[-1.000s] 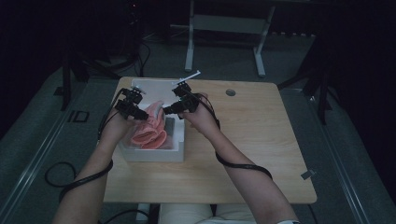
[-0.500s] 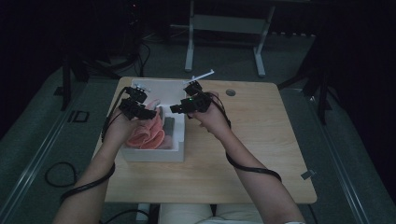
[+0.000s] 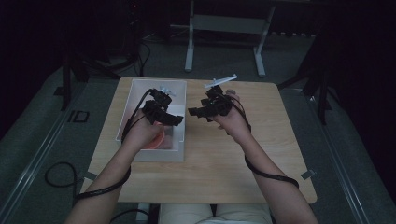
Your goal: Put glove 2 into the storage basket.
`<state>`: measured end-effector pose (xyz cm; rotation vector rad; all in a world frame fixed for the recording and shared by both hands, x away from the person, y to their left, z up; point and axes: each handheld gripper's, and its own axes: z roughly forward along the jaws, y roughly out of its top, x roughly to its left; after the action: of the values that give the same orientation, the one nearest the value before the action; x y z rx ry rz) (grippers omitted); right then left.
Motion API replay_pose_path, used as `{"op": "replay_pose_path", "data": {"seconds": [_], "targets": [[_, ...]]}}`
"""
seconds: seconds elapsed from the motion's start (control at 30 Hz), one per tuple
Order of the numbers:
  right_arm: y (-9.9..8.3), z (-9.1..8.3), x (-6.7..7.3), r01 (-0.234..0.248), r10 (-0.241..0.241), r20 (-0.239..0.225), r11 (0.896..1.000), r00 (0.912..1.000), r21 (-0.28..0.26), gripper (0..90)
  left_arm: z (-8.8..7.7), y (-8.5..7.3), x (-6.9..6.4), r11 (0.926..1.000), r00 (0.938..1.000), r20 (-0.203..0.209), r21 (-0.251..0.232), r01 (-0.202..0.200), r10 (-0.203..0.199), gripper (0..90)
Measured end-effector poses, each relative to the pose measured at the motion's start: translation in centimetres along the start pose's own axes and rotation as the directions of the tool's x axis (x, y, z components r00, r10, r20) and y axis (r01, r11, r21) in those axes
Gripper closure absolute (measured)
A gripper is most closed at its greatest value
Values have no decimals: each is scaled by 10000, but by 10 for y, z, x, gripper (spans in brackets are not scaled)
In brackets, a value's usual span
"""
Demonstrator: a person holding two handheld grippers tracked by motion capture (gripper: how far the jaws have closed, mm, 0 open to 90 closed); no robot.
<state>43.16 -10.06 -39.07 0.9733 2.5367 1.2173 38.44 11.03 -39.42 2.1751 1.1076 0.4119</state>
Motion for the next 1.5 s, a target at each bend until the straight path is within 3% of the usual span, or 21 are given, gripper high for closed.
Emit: {"op": "replay_pose_path", "data": {"seconds": [0.13, 0.2, 0.3, 0.43, 0.5, 0.63, 0.7, 0.8, 0.83, 0.9, 0.97, 1.0, 1.2, 1.27, 1.3, 1.33, 1.37, 1.4, 1.5], "targets": [[-14, -7, -12, -112, 112, -82, 9999, 9999, -44, 212, 7, 4, -17, 9996, 9993, 263, -7, -282, 282, 196], [-21, -10, -16, -104, 104, 33, 9999, 9999, -80, 211, 9, 4, -23, 9988, 9966, 656, -61, -486, 489, 131], [-27, -13, -20, -88, 89, 55, 9999, 9999, -83, 184, 13, 5, -31, 9977, 9956, 659, -35, -673, 673, 120], [-42, -20, -28, -199, 200, 138, 9998, 9997, -89, 170, 25, 5, -47, 9944, 9904, 904, 1, -1052, 1048, 18], [-45, -21, -29, -196, 198, 157, 9998, 9997, -98, 168, 28, 5, -51, 9935, 9892, 921, -60, -1136, 1137, 17], [-60, -26, -36, -160, 162, 290, 9998, 9994, -78, 153, 37, 2, -66, 9866, 9786, 1258, -275, -1609, 1631, 15], [-64, -27, -37, -147, 147, 335, 9999, 9993, -19, 151, 39, 2, -69, 9846, 9767, 1251, -314, -1718, 1744, 15], [-79, -26, -43, -52, 43, 433, 9998, 9991, 192, 152, 43, 0, -81, 9774, 9674, 1402, -407, -2073, 2110, 15], [-79, -26, -43, -52, 43, 433, 9998, 9991, 192, 152, 43, 0, -81, 9774, 9674, 1402, -407, -2073, 2110, 15], [-89, -26, -47, 43, -51, 349, 9998, 9994, 211, 152, 47, -2, -88, 9755, 9616, 1644, -487, -2146, 2198, 15], [-92, -26, -48, 112, -119, 317, 9997, 9994, 224, 152, 47, -2, -88, 9755, 9616, 1644, -487, -2146, 2198, 15], [-97, -25, -49, 141, -148, 299, 9996, 9994, 230, 153, 49, -4, -96, 9727, 9572, 1743, -608, -2238, 2311, 15], [-114, -23, -52, 41, -52, 308, 9993, 9995, 364, 152, 57, -12, -112, 9674, 9462, 2020, -696, -2435, 2527, 16], [-118, -22, -52, 29, -41, 333, 9993, 9994, 366, 152, 57, -12, -112, 9674, 9462, 2020, -696, -2435, 2527, 16], [-125, -21, -53, 89, -109, 444, 9990, 9990, 432, 153, 63, -17, -122, 9643, 9395, 2178, -744, -2542, 2645, 16], [-128, -21, -53, 131, -152, 460, 9988, 9988, 463, 153, 63, -17, -122, 9643, 9395, 2178, -744, -2542, 2645, 16], [-131, -20, -54, 143, -163, 458, 9989, 9988, 436, 153, 67, -20, -128, 9574, 9337, 2114, -608, -2824, 2888, 16], [-134, -20, -54, 146, -167, 456, 9989, 9988, 449, 153, 67, -20, -128, 9574, 9337, 2114, -608, -2824, 2888, 16], [-143, -19, -56, 169, -195, 503, 9985, 9985, 519, 153, 74, -27, -139, 9498, 9213, 2316, -569, -3078, 3124, 16]]}}
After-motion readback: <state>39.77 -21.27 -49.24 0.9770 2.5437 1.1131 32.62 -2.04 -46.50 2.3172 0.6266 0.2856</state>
